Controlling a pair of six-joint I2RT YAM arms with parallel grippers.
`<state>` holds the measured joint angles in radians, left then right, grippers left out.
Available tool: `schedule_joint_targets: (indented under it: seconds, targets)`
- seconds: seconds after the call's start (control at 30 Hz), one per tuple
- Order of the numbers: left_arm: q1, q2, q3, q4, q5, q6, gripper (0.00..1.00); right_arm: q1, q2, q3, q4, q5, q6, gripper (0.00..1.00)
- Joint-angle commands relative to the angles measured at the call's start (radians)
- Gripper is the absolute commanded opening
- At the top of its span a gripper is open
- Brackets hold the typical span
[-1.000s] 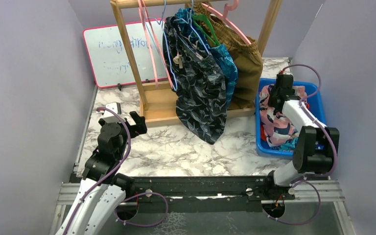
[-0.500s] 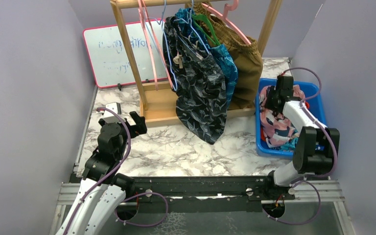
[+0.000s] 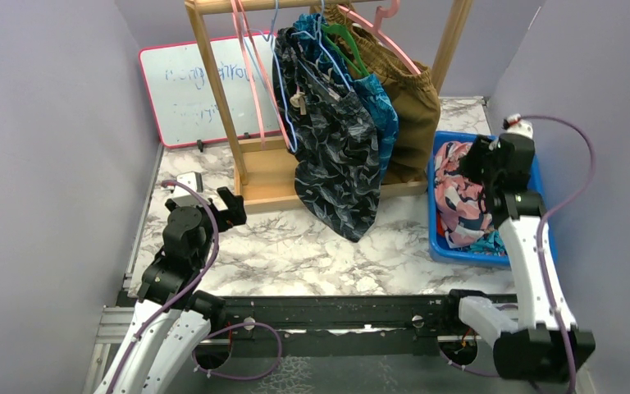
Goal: Remove the shorts from the hanger
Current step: Place the shorts in the basket.
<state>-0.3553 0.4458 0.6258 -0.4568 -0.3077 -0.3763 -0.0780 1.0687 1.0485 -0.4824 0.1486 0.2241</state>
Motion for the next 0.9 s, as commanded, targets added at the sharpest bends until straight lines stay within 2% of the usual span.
schedule_joint_targets:
  seconds: [0.0,0.07,0.13,0.37,0.47,0.57,0.6,0.67,0.77,0.87]
  targets:
    - [0.005,-0.016,-0.008,0.026,0.033,0.010,0.99,-0.003,-0.183,-0.170,-0.058,-0.074,0.147,0.48]
    - [0.006,-0.018,-0.008,0.026,0.037,0.010,0.99,-0.002,-0.253,-0.288,-0.024,-0.086,0.193,0.37]
    - [0.004,-0.021,-0.008,0.026,0.039,0.011,0.99,-0.002,-0.283,-0.363,-0.025,-0.087,0.240,0.32]
    - [0.005,-0.033,-0.009,0.026,0.039,0.013,0.99,-0.002,-0.189,-0.512,0.055,0.017,0.418,0.33]
    - [0.004,-0.038,-0.011,0.027,0.036,0.013,0.99,-0.003,-0.150,-0.490,0.030,0.041,0.421,0.34]
    - [0.005,-0.038,-0.011,0.026,0.035,0.012,0.99,-0.002,-0.200,-0.448,0.004,0.047,0.402,0.34]
    - [0.005,-0.038,-0.010,0.026,0.035,0.012,0.99,-0.002,-0.227,-0.428,-0.003,0.040,0.393,0.36]
    - [0.005,-0.039,-0.012,0.026,0.036,0.012,0.99,-0.003,-0.287,-0.382,-0.018,0.031,0.380,0.45]
    - [0.005,-0.038,-0.012,0.026,0.037,0.012,0.99,-0.002,-0.366,-0.309,-0.028,-0.011,0.349,0.66]
    - [0.005,-0.035,-0.013,0.026,0.039,0.012,0.99,-0.003,-0.425,-0.268,-0.001,-0.144,0.274,0.72]
